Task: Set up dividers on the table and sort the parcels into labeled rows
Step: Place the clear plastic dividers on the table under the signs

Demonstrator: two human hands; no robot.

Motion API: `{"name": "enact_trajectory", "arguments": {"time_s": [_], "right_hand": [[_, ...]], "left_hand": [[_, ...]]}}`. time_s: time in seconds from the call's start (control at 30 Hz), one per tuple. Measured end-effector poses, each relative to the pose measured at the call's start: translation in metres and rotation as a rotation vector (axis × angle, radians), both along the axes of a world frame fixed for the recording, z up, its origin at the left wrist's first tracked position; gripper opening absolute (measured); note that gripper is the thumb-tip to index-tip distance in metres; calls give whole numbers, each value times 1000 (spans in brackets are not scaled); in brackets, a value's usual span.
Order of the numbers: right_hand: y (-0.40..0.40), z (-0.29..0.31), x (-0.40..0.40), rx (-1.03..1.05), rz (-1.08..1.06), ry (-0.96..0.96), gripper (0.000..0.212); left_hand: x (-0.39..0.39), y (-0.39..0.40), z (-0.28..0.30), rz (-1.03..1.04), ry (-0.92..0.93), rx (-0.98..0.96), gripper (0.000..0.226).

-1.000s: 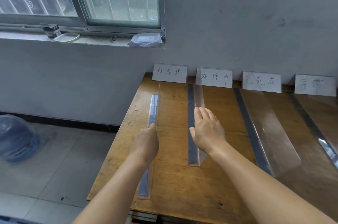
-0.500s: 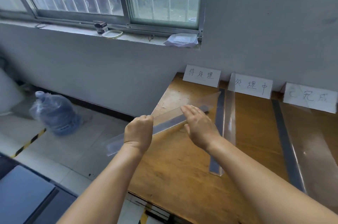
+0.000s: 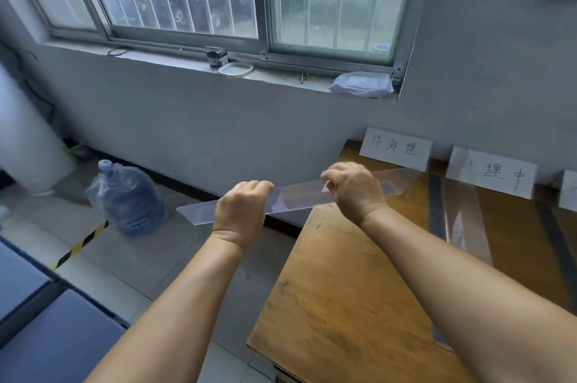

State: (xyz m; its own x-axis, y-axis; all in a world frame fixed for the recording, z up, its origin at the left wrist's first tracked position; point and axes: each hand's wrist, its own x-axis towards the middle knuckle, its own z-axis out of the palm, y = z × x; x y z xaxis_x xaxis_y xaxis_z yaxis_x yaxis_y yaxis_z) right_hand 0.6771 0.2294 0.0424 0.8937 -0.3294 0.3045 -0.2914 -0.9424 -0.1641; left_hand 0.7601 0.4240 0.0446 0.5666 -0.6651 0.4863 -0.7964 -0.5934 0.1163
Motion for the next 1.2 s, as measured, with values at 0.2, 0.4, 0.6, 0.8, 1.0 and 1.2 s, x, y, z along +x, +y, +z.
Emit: {"name": "enact_trajectory", "arguments": {"time_s": [0.2, 0.4, 0.6, 0.8, 1.0, 1.2], "right_hand": [[13, 5, 40, 111, -164, 19, 26], [26, 10, 52, 350, -402, -133, 23], [34, -3, 22, 445, -599, -148, 24], [39, -28, -11, 658, -694, -101, 22], [46, -36, -25, 843, -579, -45, 28], [53, -42, -34, 1187, -404, 44, 58]], "left_hand": [[73, -16, 10, -24, -17, 57, 44], [76, -48, 7, -185, 504, -80, 57], [39, -85, -29, -407, 981, 64, 46], [17, -101, -63, -483, 1298, 171, 43], [12, -103, -74, -467, 1471, 165, 44], [19, -107, -75, -381, 1505, 86, 48]]}}
